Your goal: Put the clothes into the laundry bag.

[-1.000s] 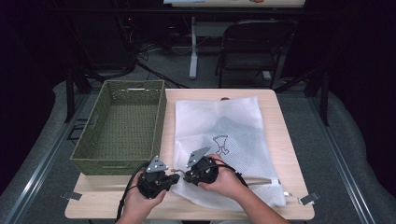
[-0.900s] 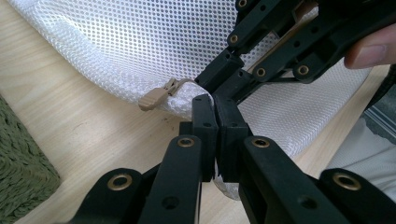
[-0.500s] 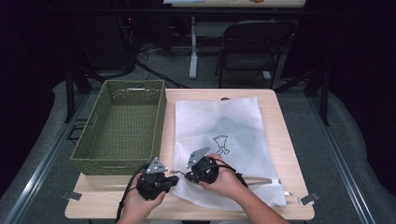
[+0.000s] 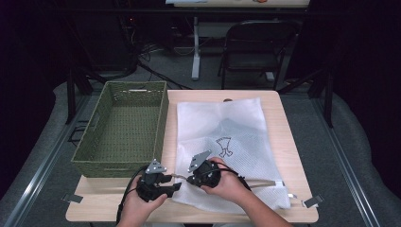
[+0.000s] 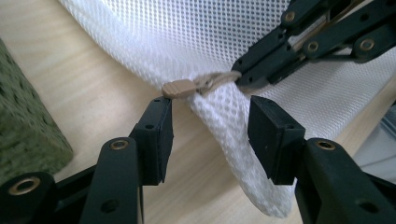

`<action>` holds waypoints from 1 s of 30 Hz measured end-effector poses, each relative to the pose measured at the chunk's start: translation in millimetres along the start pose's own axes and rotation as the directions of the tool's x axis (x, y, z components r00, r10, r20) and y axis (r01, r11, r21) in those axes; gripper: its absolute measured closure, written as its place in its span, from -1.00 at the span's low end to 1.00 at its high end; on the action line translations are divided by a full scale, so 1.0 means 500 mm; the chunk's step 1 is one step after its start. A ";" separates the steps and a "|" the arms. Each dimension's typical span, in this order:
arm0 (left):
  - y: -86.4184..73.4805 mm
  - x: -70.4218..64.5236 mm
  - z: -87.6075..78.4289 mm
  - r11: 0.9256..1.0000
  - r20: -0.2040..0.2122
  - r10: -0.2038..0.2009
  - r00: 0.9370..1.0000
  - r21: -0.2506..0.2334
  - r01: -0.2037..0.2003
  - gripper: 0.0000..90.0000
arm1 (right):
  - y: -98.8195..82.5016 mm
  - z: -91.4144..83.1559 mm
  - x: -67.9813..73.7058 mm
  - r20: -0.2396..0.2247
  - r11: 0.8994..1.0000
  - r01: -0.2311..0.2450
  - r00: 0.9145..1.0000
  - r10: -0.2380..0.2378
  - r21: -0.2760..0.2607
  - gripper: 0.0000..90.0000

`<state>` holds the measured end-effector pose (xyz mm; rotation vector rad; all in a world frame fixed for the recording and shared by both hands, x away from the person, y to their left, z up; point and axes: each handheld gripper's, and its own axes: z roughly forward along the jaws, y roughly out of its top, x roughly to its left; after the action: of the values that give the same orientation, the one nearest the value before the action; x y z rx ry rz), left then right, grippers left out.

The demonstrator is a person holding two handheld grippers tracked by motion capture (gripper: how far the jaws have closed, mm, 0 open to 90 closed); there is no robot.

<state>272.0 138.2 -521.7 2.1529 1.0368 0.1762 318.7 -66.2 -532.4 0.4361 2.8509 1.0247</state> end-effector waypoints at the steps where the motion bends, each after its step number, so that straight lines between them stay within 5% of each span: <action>1: 0.002 -0.002 -0.001 1.000 -0.006 0.009 1.000 -0.008 -0.009 0.12 | 0.000 0.001 0.001 0.001 1.000 -0.003 1.000 0.003 0.001 0.98; 10: 0.024 -0.027 0.001 0.998 0.039 0.049 0.998 -0.031 -0.048 0.16 | 0.001 0.004 0.004 -0.001 1.000 -0.008 1.000 0.008 0.004 0.98; 14: 0.022 -0.030 0.003 0.997 0.019 0.069 0.997 -0.017 -0.069 0.15 | 0.000 0.003 0.004 -0.002 1.000 -0.011 1.000 0.011 0.004 0.98; 19: 0.011 -0.015 -0.002 1.000 -0.005 0.026 1.000 -0.008 -0.026 0.12 | 0.000 0.002 0.003 -0.001 1.000 -0.005 1.000 0.005 -0.002 0.98; 30: -0.008 0.004 0.026 0.996 0.052 -0.056 0.997 0.068 0.052 0.00 | 0.001 -0.002 0.003 0.003 1.000 0.003 1.000 -0.003 -0.012 0.98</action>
<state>276.0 134.3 -534.1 2.1743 1.0823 0.0590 317.2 -66.1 -531.3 0.4324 2.8403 1.0386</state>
